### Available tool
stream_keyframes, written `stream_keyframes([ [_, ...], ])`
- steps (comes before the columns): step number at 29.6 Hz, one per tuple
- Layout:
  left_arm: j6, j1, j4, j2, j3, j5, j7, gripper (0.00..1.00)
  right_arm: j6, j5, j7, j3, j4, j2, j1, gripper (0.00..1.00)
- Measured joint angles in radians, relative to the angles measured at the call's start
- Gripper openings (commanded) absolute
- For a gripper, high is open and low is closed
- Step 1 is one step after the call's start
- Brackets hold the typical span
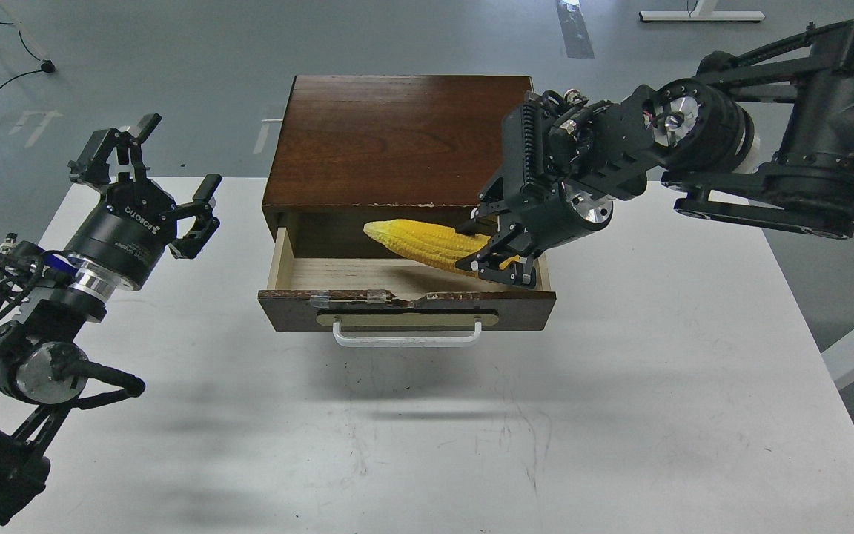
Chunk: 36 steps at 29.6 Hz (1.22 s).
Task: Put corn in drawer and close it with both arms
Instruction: 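Open the right gripper, release the corn, and withdraw the right arm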
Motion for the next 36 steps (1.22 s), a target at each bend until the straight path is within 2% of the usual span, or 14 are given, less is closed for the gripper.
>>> stream_keyframes([
  [10,-0.001,0.0,0.0,0.005,0.0,0.0,-0.001,1.0,-0.012,0.233,0.0,0.069,0.032,-0.151,0.052,0.98],
  [17,-0.008,-0.007,0.0,0.02,-0.004,-0.001,-0.001,1.0,-0.011,0.641,0.0,0.135,0.047,-0.364,-0.018,0.98],
  [21,-0.01,-0.007,0.0,0.025,-0.005,-0.002,-0.001,1.0,-0.012,0.956,0.0,0.235,0.055,-0.494,-0.188,0.98],
  [26,-0.015,-0.007,-0.001,0.026,-0.007,-0.002,-0.001,1.0,-0.017,1.266,0.0,0.422,0.043,-0.579,-0.472,0.98],
  [31,-0.015,-0.018,-0.058,0.055,-0.01,0.002,-0.001,1.0,-0.017,1.521,0.0,0.58,0.016,-0.602,-0.776,0.98],
  [36,-0.018,-0.078,-0.168,0.086,-0.007,0.138,-0.001,0.98,-0.017,1.644,0.0,0.626,-0.037,-0.584,-0.925,0.98],
])
